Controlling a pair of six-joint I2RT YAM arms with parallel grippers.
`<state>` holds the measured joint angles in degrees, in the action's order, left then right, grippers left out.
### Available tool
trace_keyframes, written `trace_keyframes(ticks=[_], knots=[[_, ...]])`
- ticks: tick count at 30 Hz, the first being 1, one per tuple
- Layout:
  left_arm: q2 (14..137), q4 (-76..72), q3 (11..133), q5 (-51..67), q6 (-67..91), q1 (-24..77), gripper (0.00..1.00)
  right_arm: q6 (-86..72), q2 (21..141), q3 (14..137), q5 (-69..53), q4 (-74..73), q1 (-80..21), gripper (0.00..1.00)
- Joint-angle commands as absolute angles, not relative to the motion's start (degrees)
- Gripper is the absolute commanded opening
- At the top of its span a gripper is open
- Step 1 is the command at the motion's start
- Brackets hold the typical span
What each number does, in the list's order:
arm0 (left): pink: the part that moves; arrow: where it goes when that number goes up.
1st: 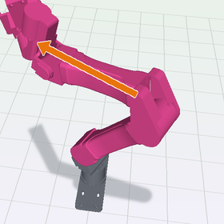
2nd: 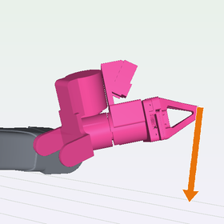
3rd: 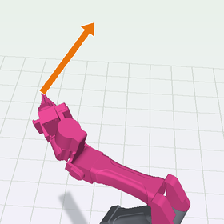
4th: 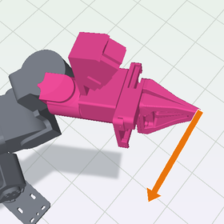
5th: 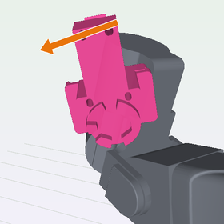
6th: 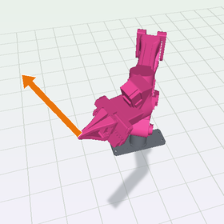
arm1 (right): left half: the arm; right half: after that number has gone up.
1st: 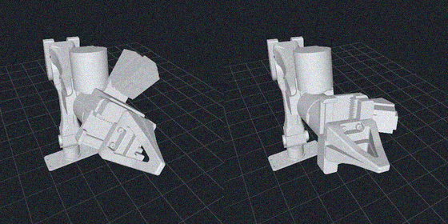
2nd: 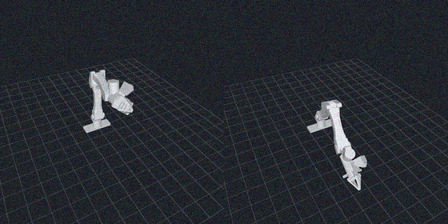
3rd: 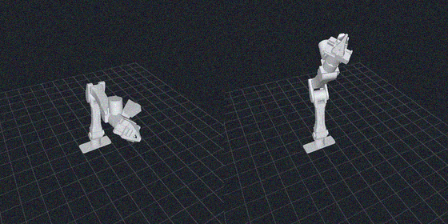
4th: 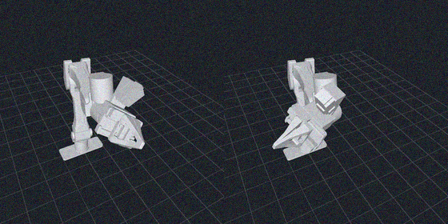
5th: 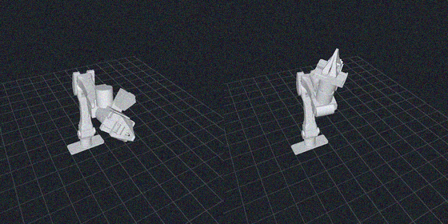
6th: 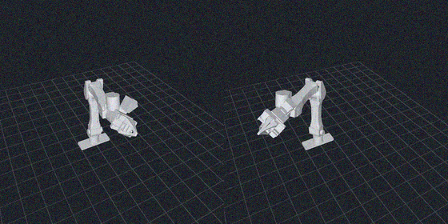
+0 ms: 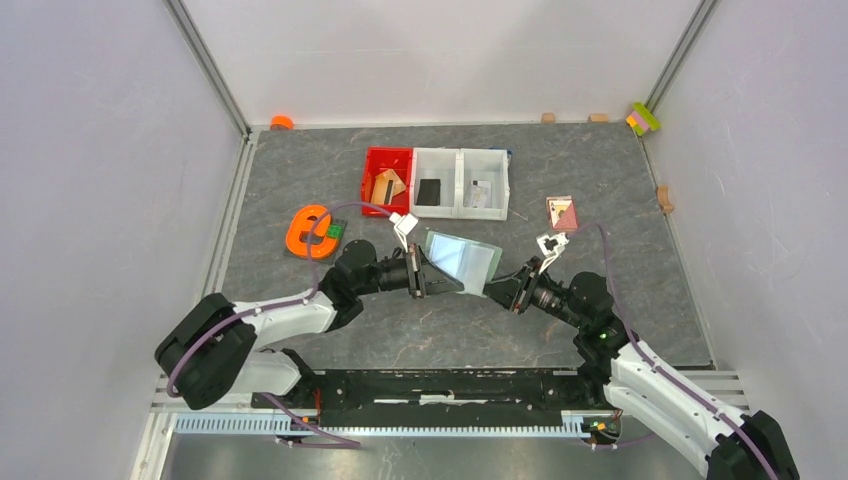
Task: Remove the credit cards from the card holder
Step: Remove the credit card from the card holder.
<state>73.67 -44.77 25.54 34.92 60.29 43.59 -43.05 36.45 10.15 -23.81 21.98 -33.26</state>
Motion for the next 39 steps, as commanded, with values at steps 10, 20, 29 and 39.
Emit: trace_keyframes(ticks=[10,20,29,39], knots=[[79.2,-49.39,29.99,39.45,62.58,47.72,0.02,-45.49,37.04,10.71,-29.63,32.11,-33.93,0.32],[79.72,-40.52,32.41,36.23,56.86,48.64,0.2,-46.06,37.42,10.39,-29.37,31.67,-33.93,0.06],[78.51,-21.31,38.63,26.04,45.08,53.13,0.66,-41.63,39.58,13.6,-23.59,18.82,-33.93,0.0],[80.37,-18.02,40.57,23.01,42.98,53.7,0.5,-42.28,40.08,15.65,-22.25,15.34,-33.95,0.0]])
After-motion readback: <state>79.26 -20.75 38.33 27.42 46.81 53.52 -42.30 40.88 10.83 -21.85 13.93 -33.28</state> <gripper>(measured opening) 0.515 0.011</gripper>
